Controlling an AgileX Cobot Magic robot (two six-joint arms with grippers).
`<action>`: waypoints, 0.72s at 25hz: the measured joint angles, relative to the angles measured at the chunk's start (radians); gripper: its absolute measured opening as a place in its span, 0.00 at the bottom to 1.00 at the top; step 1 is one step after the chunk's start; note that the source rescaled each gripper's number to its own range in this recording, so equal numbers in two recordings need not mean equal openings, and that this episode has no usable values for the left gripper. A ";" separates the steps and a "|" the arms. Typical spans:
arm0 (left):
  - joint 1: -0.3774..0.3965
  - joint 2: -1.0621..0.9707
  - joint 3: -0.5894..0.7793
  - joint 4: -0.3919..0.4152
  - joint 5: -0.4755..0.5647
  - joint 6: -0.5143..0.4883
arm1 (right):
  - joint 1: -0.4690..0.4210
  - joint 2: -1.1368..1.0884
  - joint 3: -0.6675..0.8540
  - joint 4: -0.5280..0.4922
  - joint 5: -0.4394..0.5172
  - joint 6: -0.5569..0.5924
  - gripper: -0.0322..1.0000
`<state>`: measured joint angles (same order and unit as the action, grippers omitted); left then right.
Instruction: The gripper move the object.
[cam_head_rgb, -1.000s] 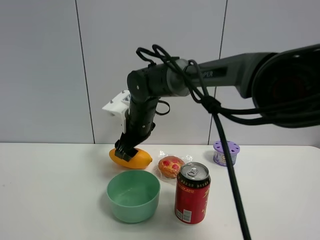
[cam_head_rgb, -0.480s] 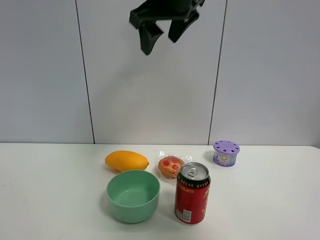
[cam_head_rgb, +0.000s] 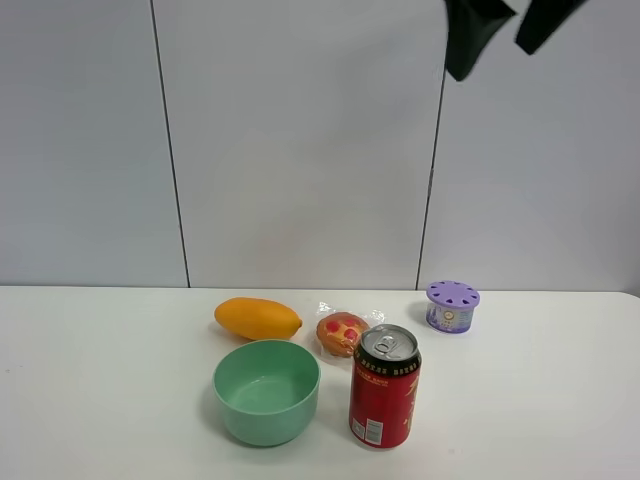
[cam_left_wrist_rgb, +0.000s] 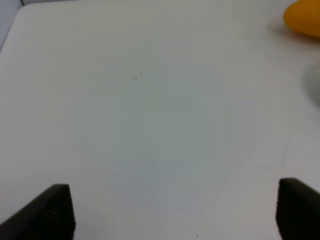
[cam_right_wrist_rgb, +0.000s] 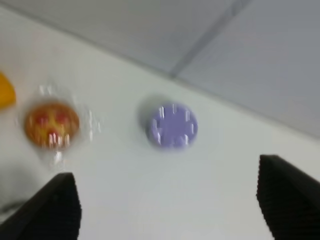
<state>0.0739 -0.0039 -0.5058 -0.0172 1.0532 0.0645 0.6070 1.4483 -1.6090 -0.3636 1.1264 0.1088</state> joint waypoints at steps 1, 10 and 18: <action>0.000 0.000 0.000 0.000 0.000 0.000 | -0.001 -0.066 0.102 0.000 -0.039 0.020 0.38; 0.000 0.000 0.000 0.000 0.000 0.000 | -0.088 -0.587 0.667 0.130 -0.072 0.124 0.38; 0.000 0.000 0.000 0.000 0.000 0.000 | -0.400 -1.060 0.936 0.235 0.008 0.008 0.38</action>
<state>0.0739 -0.0039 -0.5058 -0.0172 1.0532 0.0645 0.2066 0.3883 -0.6730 -0.1288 1.1348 0.1169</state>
